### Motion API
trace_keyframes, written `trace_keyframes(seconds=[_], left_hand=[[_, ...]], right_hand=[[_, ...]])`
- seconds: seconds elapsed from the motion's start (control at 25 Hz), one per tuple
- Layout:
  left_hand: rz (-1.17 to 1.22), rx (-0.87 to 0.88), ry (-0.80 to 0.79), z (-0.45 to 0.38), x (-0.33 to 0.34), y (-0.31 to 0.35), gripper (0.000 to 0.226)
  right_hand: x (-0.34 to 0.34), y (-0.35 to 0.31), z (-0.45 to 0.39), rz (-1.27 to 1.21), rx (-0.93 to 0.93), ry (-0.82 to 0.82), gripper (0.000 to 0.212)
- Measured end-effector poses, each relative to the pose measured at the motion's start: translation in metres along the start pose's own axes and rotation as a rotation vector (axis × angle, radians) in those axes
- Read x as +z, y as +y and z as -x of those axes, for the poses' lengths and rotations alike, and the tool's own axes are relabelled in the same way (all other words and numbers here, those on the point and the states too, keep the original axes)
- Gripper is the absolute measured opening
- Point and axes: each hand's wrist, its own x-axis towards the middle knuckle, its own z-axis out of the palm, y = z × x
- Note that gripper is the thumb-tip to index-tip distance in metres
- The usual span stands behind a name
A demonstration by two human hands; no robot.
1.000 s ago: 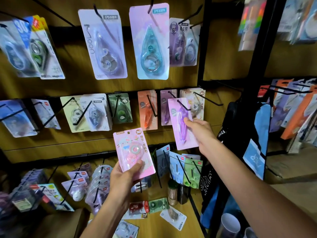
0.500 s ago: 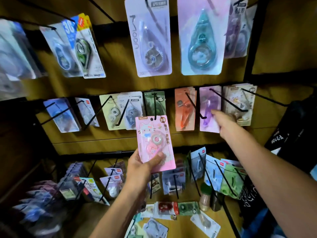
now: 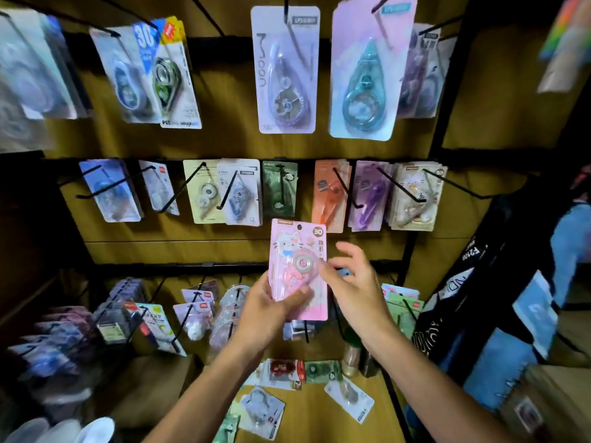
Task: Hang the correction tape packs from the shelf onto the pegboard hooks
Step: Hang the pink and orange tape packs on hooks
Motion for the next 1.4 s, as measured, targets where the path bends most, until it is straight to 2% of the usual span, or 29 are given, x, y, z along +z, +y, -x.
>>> trace_keyframes(seconds=[0.08, 0.2, 0.4, 0.56, 0.64, 0.72, 0.76, 0.88, 1.0, 1.2, 1.4], left_hand=[[-0.096, 0.082, -0.006, 0.003, 0.015, -0.003, 0.036], [-0.312, 0.282, -0.033, 0.009, 0.039, -0.009, 0.028], [-0.286, 0.361, -0.141, 0.017, 0.078, -0.008, 0.025], [-0.321, 0.402, -0.185, 0.021, 0.108, 0.0, 0.035], [-0.305, 0.348, -0.338, 0.023, 0.116, 0.005, 0.046], [-0.384, 0.304, -0.482, 0.02, 0.117, 0.006, 0.057], [-0.457, 0.289, -0.468, 0.017, 0.117, 0.004, 0.064], [-0.821, 0.282, -0.167, 0.001, 0.115, -0.003, 0.078], [-1.159, 0.298, -0.019, -0.012, 0.118, -0.011, 0.089], [-1.241, 0.283, 0.034, -0.018, 0.119, -0.021, 0.091], [-1.217, 0.258, 0.039, -0.017, 0.116, -0.025, 0.089]], right_hand=[[-0.006, -0.004, 0.009, 0.085, -0.065, 0.022, 0.061], [-0.013, -0.005, 0.017, 0.19, -0.048, -0.017, 0.075], [-0.046, 0.005, 0.019, 0.125, -0.02, 0.145, 0.079], [-0.066, 0.008, 0.018, 0.05, -0.007, 0.18, 0.081], [-0.078, 0.005, 0.021, 0.064, -0.039, 0.233, 0.076], [-0.097, 0.003, 0.022, 0.191, -0.075, 0.332, 0.076], [-0.108, 0.005, 0.022, 0.293, -0.1, 0.398, 0.079], [-0.145, 0.009, 0.016, 0.596, -0.159, 0.561, 0.087], [-0.172, 0.004, 0.006, 0.804, -0.193, 0.621, 0.088], [-0.185, -0.008, -0.01, 0.925, -0.207, 0.623, 0.087], [-0.18, -0.002, -0.009, 0.959, -0.215, 0.586, 0.085]])
